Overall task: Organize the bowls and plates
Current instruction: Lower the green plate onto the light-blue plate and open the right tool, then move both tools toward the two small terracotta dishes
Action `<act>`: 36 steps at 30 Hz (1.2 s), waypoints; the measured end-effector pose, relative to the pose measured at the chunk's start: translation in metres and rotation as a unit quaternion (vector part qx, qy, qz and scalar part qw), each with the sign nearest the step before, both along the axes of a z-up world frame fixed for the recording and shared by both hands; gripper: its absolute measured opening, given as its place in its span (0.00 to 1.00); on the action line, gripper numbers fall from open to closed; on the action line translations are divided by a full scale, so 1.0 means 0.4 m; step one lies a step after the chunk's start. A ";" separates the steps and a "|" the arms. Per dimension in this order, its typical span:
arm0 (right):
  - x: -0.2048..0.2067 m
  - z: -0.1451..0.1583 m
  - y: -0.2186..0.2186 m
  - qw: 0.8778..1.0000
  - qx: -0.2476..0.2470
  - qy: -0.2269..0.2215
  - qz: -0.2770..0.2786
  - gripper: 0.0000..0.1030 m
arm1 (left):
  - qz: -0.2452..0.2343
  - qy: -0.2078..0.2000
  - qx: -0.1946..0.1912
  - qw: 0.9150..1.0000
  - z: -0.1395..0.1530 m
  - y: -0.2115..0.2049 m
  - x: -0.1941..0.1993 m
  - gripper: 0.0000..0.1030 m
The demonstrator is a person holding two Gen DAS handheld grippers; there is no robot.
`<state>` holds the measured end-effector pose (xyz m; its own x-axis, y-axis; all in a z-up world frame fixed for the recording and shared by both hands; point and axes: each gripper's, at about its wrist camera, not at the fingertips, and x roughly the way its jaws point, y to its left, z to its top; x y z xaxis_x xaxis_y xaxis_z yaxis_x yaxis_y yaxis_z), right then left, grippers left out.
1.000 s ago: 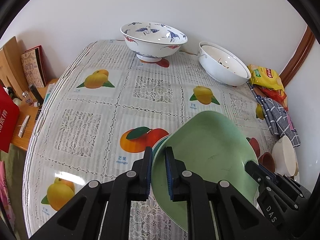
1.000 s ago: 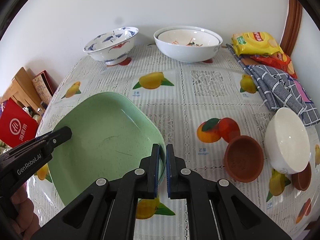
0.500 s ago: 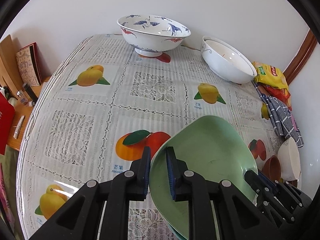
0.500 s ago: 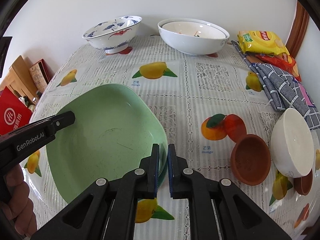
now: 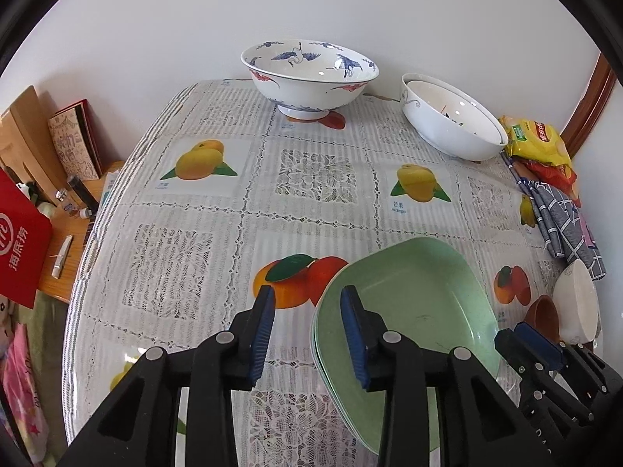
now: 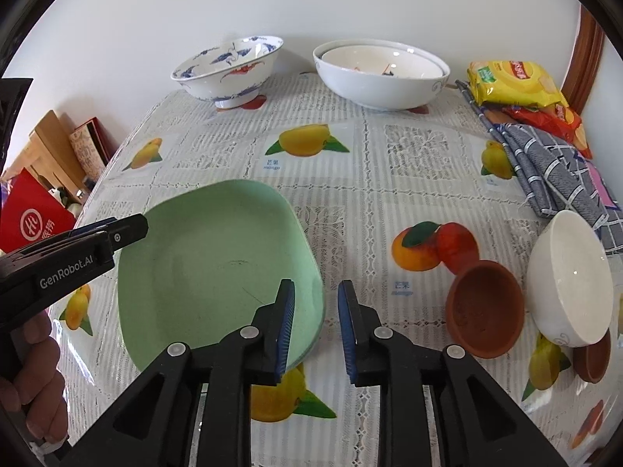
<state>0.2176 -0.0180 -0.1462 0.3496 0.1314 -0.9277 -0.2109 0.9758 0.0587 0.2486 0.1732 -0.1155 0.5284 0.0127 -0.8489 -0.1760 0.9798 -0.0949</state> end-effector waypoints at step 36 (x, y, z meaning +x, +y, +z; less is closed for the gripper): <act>-0.165 0.126 -0.689 0.981 -0.054 -0.057 -0.175 0.53 | -0.078 -0.017 -0.023 0.997 0.071 -0.499 -0.083 0.46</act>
